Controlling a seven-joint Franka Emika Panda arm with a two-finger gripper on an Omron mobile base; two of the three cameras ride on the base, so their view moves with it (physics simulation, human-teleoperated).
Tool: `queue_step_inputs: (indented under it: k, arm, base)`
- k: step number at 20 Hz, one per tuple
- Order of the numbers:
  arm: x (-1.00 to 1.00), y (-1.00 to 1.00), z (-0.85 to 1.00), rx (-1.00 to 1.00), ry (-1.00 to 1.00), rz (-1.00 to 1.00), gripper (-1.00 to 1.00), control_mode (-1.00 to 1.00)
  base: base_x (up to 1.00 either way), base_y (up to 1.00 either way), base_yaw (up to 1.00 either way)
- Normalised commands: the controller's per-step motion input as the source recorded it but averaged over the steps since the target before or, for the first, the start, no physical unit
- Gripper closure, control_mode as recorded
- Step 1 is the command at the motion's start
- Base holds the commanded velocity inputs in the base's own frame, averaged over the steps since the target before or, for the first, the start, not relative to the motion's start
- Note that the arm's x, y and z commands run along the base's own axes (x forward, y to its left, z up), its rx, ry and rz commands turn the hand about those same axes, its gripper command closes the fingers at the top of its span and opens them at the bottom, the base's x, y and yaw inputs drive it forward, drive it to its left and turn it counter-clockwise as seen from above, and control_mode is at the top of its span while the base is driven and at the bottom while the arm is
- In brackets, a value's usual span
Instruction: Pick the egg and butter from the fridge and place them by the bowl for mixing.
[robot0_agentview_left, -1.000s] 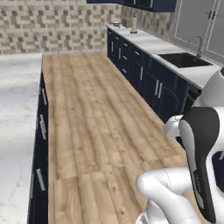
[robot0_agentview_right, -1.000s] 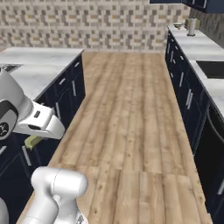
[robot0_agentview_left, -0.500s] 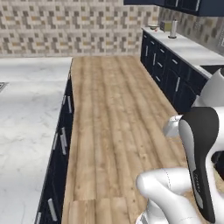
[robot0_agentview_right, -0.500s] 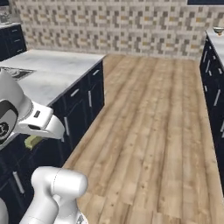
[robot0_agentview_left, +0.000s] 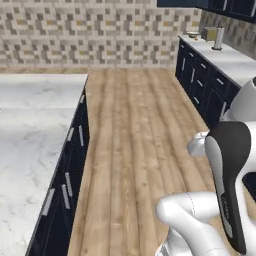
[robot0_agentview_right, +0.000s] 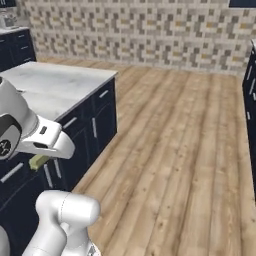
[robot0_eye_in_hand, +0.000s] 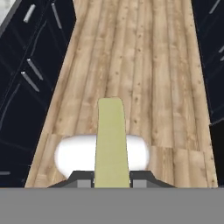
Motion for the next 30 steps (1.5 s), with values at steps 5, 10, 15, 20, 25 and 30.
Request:
queue_step_inputs:
  k: [5,10,15,20,25,30]
  arm:
    - [0.00,0.00,0.00,0.00,0.00,0.00,1.00,1.00]
    - [0.00,0.00,0.00,0.00,0.00,0.00,1.00,1.00]
    - [0.00,0.00,0.00,0.00,0.00,0.00,1.00,1.00]
    - [0.00,0.00,0.00,0.00,0.00,0.00,1.00,1.00]
    - [0.00,0.00,0.00,0.00,0.00,0.00,1.00,1.00]
    - [0.00,0.00,0.00,0.00,0.00,0.00,1.00,1.00]
  base:
    - [1.00,-0.32,0.00]
    - [1.00,-0.01,-0.07]
    - [0.87,0.00,-0.37]
    - [0.97,0.02,-0.28]
    - [1.00,0.08,-0.17]
    - [1.00,0.00,-0.21]
